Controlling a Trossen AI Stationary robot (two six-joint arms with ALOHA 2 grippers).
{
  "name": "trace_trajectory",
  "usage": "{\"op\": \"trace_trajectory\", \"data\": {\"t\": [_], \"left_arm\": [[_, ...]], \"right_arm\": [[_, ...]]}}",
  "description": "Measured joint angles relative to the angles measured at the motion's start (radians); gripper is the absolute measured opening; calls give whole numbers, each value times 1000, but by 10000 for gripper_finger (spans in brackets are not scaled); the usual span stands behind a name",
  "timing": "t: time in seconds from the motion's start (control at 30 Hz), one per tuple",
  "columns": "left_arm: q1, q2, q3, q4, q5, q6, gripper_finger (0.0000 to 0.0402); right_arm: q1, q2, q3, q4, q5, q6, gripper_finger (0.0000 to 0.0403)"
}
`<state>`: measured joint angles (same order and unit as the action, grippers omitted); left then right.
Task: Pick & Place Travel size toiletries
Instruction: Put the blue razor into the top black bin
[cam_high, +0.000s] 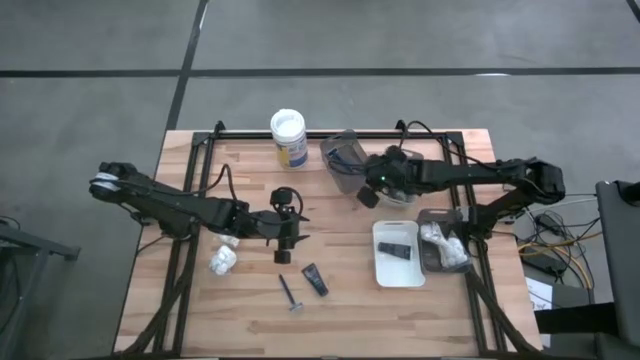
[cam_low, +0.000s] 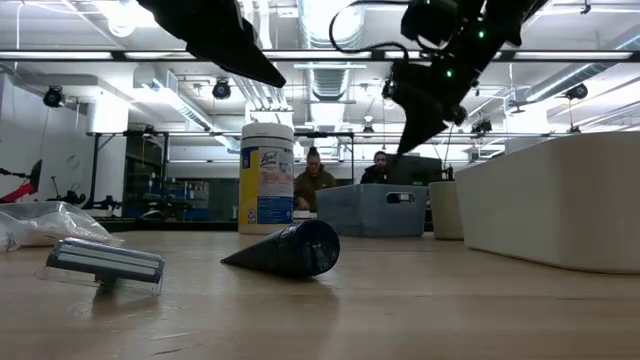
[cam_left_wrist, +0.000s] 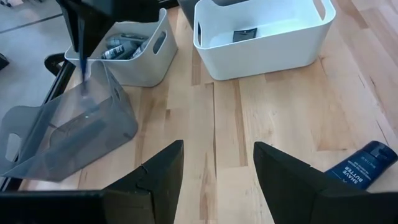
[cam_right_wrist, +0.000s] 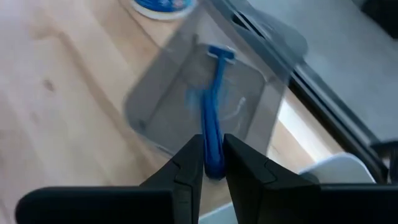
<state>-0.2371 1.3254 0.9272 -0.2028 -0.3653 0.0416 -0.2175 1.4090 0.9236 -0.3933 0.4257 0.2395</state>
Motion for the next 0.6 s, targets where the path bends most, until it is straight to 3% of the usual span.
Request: {"op": "trace_trajectory", "data": {"t": [0.27,0.6], "left_arm": [[0,0,0,0,0,-13,200],[0,0,0,1,0,-20,200]], "right_arm": [[-51,0,-45,14,-3,50,41],[-81,0,-50,48,-4,21,71]]}}
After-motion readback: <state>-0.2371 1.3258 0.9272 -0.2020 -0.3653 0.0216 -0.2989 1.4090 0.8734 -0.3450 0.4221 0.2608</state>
